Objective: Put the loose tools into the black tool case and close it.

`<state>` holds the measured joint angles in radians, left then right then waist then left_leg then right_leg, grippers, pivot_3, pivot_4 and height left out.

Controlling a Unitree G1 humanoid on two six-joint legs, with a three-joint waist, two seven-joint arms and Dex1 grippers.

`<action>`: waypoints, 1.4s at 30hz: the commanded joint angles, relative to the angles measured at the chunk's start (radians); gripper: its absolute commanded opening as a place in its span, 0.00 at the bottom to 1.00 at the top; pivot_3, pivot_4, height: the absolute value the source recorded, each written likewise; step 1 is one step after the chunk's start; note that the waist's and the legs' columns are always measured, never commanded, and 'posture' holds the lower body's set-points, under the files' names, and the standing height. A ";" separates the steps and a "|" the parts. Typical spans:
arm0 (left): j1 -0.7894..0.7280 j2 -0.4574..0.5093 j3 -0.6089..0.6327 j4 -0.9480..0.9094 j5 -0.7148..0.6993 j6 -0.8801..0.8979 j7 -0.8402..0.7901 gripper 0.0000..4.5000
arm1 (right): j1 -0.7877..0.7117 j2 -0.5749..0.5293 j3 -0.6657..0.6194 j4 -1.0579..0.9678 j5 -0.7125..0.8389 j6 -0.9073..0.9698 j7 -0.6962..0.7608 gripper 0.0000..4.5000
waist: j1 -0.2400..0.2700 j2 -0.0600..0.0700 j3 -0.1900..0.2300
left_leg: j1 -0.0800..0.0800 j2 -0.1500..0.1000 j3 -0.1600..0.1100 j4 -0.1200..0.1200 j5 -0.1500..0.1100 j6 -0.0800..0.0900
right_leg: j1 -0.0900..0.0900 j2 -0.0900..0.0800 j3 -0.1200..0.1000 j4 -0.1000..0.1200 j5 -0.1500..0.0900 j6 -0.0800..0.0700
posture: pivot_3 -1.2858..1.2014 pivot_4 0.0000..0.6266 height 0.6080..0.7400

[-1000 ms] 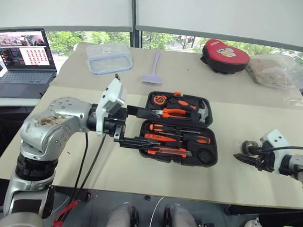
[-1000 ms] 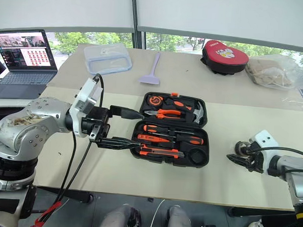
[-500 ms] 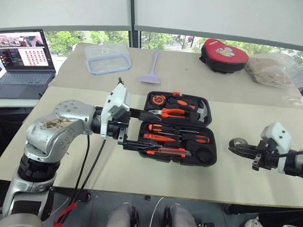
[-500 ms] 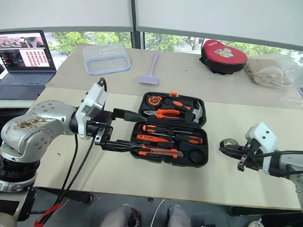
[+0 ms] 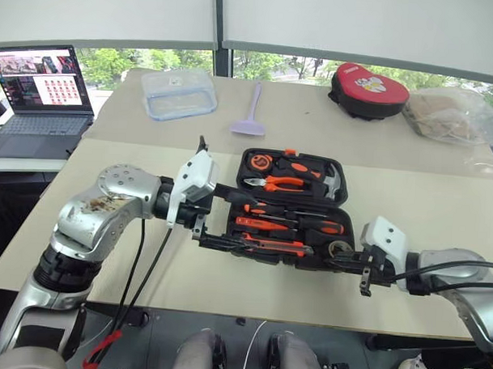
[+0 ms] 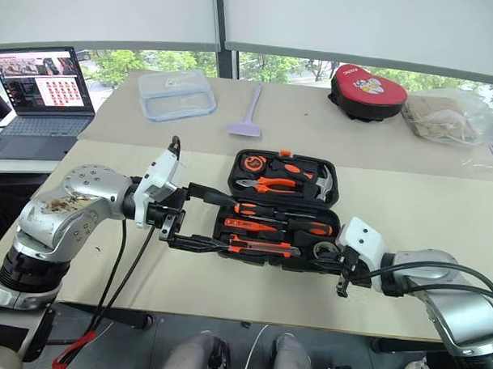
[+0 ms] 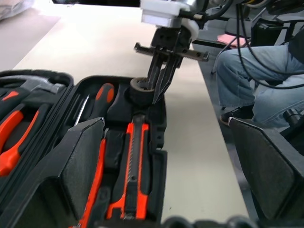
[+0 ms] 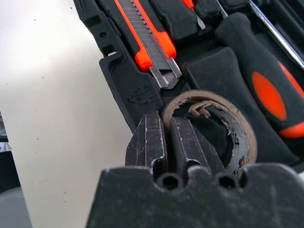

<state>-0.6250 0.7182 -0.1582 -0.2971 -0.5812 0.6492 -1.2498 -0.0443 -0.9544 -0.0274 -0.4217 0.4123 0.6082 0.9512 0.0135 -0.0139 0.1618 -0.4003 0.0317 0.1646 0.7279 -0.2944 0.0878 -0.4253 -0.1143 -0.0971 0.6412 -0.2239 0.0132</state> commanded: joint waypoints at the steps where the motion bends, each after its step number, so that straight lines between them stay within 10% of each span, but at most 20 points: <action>1: -0.007 0.018 0.014 -0.029 -0.001 -0.021 -0.014 1.00 | 0.021 -0.015 0.003 -0.016 -0.025 -0.047 0.025 0.35 | 0.001 0.000 0.000 | 0.000 0.000 0.000 0.000 0.000 0.000 | 0.000 0.000 0.000 0.000 0.000 0.000 | 0.52 0.24 0.93; 7: 0.002 0.017 0.014 -0.046 -0.006 -0.010 -0.005 1.00 | 0.048 -0.018 -0.045 -0.043 0.004 -0.044 0.032 0.81 | 0.001 0.000 0.000 | 0.000 0.000 -0.001 0.000 0.000 0.000 | 0.001 0.000 0.000 0.000 0.000 0.000 | 0.52 0.24 0.93; 14: 0.009 0.027 0.004 0.050 0.087 -0.025 0.063 1.00 | 0.004 -0.039 -0.280 0.018 0.192 0.100 0.056 0.81 | -0.001 0.000 0.000 | 0.001 0.000 -0.001 0.000 0.000 0.000 | 0.001 0.000 0.000 0.000 0.000 0.000 | 0.52 0.24 0.93; 27: 0.017 -0.084 -0.071 0.434 0.363 -0.194 0.215 0.03 | -0.172 0.094 -0.165 0.469 -0.054 -0.146 -0.074 0.00 | -0.002 0.000 0.000 | -0.003 0.000 0.001 0.000 0.000 0.000 | -0.002 0.000 -0.001 0.000 0.000 0.000 | 0.52 0.24 0.93; 36: 0.030 -0.193 -0.060 0.379 0.304 -0.126 0.198 0.01 | -0.222 0.164 -0.035 0.441 -0.092 -0.182 -0.013 0.00 | -0.002 0.000 0.000 | -0.004 0.000 0.002 0.000 0.001 0.000 | -0.003 0.000 -0.002 0.001 0.000 0.000 | 0.52 0.24 0.93; 42: 0.196 -0.041 -0.135 0.162 0.275 -0.162 -0.017 0.01 | -0.068 0.097 -0.064 0.260 -0.049 -0.175 0.088 0.00 | -0.010 0.001 0.000 | -0.004 0.001 0.002 -0.006 0.000 -0.002 | -0.007 0.000 -0.001 0.000 -0.002 0.000 | 0.52 0.24 0.93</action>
<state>-0.4492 0.6789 -0.2406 -0.0454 -0.2940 0.5416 -1.2078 -0.1252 -0.8535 -0.0883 -0.0540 0.3061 0.4466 0.9882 0.0033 -0.0125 0.1614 -0.4033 0.0321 0.1666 0.7206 -0.2940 0.0854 -0.4320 -0.1143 -0.0983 0.6415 -0.2256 0.0129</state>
